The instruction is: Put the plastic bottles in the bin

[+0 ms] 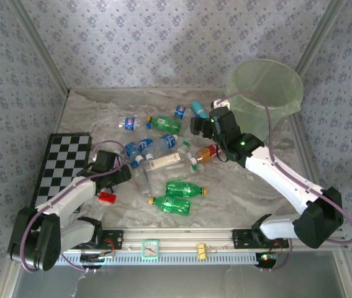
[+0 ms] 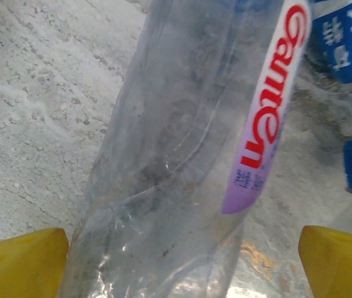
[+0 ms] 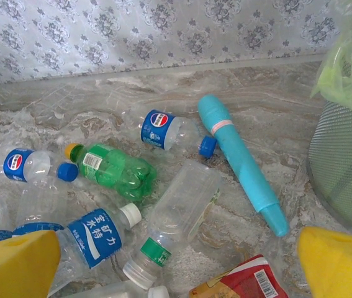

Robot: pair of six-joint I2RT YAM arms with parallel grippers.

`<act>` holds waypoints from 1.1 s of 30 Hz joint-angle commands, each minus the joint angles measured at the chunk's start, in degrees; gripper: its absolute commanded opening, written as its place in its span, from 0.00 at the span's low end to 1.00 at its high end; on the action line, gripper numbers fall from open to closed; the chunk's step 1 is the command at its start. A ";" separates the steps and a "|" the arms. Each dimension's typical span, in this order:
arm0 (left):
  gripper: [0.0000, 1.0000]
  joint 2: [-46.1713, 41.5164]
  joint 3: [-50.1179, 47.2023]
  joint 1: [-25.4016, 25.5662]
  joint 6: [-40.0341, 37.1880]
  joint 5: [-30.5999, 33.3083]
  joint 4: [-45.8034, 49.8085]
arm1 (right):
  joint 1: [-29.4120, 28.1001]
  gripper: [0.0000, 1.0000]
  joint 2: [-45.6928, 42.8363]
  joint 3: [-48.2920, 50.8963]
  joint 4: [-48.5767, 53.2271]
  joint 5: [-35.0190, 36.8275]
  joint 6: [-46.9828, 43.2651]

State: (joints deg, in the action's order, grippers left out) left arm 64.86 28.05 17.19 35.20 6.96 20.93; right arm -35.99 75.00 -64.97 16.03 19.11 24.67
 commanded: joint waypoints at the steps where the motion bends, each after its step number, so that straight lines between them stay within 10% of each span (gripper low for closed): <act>1: 0.91 1.38 2.84 0.29 -0.84 1.65 0.49 | -0.69 1.00 0.64 -1.48 -0.10 1.87 0.39; 15: 0.77 6.08 2.36 0.30 -1.08 3.24 -3.14 | -1.14 1.00 0.89 -2.88 1.10 3.25 -0.65; 23: 0.53 5.49 2.36 0.30 -1.58 3.70 -3.88 | -1.22 1.00 0.75 -2.88 1.62 3.72 -0.86; 33: 0.47 -9.38 3.19 0.30 -3.56 2.85 -6.54 | -1.24 1.00 0.63 -2.70 -1.19 -2.33 -1.63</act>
State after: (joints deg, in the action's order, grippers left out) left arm 60.62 29.41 17.28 33.45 10.46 17.54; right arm -36.80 75.77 -66.04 16.25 19.77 24.16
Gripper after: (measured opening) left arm 0.480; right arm 0.997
